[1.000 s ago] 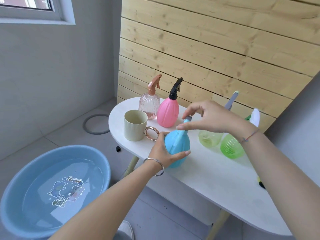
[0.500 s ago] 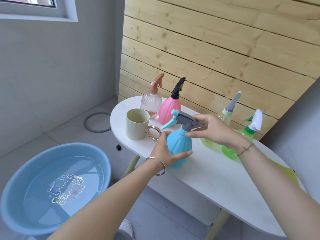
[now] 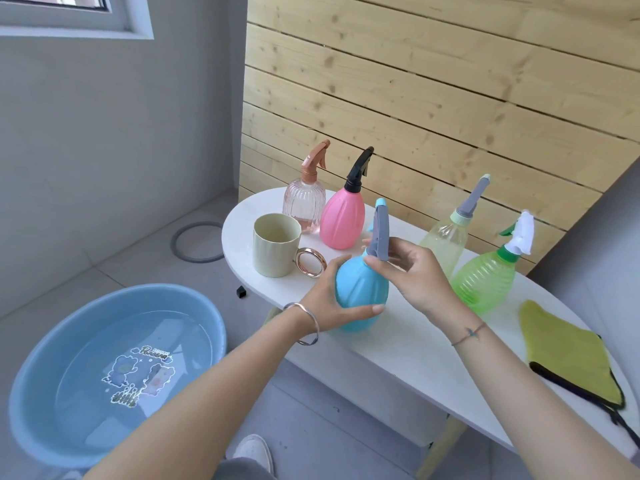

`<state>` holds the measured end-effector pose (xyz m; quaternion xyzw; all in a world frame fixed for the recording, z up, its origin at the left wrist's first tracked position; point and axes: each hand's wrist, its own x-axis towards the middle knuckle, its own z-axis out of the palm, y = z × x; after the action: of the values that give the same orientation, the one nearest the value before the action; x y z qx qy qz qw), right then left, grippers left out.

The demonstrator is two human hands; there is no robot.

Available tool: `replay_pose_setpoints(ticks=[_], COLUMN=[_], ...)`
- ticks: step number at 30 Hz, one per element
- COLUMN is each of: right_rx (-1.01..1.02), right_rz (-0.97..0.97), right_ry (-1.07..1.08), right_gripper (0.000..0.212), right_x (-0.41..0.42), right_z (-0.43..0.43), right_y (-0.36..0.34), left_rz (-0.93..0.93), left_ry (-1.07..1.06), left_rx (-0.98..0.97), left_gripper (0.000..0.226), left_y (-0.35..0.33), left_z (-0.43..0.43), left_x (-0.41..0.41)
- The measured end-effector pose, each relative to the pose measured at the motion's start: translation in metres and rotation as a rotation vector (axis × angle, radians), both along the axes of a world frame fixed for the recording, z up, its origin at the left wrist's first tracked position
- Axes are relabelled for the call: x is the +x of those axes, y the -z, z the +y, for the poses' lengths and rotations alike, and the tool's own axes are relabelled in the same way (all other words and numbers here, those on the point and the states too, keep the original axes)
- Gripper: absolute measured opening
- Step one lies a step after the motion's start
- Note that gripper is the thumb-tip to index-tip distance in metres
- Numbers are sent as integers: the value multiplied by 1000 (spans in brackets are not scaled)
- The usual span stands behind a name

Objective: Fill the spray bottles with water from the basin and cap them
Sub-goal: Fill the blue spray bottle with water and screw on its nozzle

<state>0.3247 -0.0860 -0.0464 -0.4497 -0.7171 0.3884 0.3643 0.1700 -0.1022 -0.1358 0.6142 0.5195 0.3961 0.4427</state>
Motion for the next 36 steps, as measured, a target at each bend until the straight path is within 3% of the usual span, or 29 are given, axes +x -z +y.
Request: replay_pose_setpoints(ticks=[2,5,10,14,19,23,30,33,36], right_rx=[6,50,84,97,-35,-110,164,124,123], right_rz=[23,14,92,109,191,177,122,56,-65], right_ry=[18,82,270,331,171,2,423,373,389], right_gripper=[16,15,22,23,14,31,19,20,37], right_x=[0,-2,6,20,40,50,32,37,59], right_z=[0,4,8,6,-1,-3,-6,-8,-9], right_y=[1,2,10,12,4,4,17,14,8], left_rz=[23,17,287,257,133,159,57,34,54], left_ry=[84,11,46,31,111,150,105,113,114], left_rx=[-53,-64,35,103,53,81,77,57,50], left_gripper=[114,109,104,83,112,104,78,82,90], left_y=[-1,-6,-11,-8,-3,-6,-3,-2,-1], left_z=[3,4,0,3,11,19,21,23,25], left_x=[-13,-13,8,7,15,23,33,33,33])
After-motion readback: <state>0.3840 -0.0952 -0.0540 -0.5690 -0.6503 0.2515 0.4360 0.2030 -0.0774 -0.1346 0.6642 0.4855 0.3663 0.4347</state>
